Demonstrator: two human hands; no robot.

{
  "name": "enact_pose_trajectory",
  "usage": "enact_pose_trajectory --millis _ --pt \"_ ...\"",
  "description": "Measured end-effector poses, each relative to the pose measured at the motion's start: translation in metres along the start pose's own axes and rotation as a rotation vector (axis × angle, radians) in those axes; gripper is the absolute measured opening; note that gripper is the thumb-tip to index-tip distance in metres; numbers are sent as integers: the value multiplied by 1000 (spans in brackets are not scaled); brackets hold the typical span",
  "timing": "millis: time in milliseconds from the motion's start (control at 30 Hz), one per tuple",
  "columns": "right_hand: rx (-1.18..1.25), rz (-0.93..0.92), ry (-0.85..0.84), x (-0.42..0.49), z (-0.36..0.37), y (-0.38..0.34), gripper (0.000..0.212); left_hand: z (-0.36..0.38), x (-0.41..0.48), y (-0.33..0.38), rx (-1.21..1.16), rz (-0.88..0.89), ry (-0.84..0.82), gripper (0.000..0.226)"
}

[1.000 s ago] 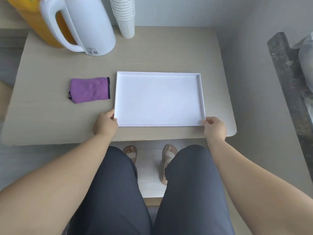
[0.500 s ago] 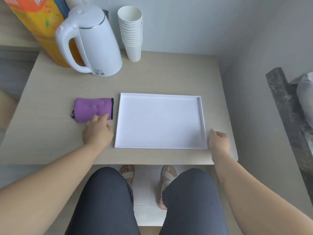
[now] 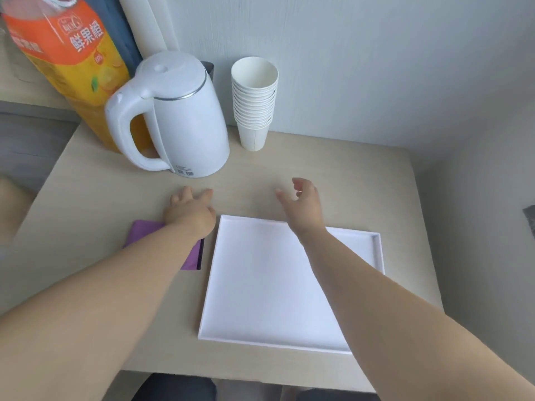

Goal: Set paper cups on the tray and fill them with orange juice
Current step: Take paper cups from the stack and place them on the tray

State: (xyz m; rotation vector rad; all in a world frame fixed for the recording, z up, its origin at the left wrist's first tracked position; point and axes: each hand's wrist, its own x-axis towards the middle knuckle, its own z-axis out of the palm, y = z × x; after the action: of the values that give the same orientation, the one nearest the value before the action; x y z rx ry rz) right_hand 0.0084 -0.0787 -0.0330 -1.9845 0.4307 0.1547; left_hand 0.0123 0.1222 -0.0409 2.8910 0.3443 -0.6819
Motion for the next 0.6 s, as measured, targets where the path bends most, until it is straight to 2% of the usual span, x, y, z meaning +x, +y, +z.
enact_pose_trajectory --millis 167,367,467,600 --pt "114 26 -51 60 37 -28 78 13 9 -3 83 -6 26 53" --pt "213 -5 9 106 70 -54 107 16 10 -6 133 10 45 53" --pt "192 -85 46 123 78 -60 95 16 11 -6 146 10 48 54" --pt "242 -68 50 123 76 -68 76 15 12 -5 149 17 40 53"
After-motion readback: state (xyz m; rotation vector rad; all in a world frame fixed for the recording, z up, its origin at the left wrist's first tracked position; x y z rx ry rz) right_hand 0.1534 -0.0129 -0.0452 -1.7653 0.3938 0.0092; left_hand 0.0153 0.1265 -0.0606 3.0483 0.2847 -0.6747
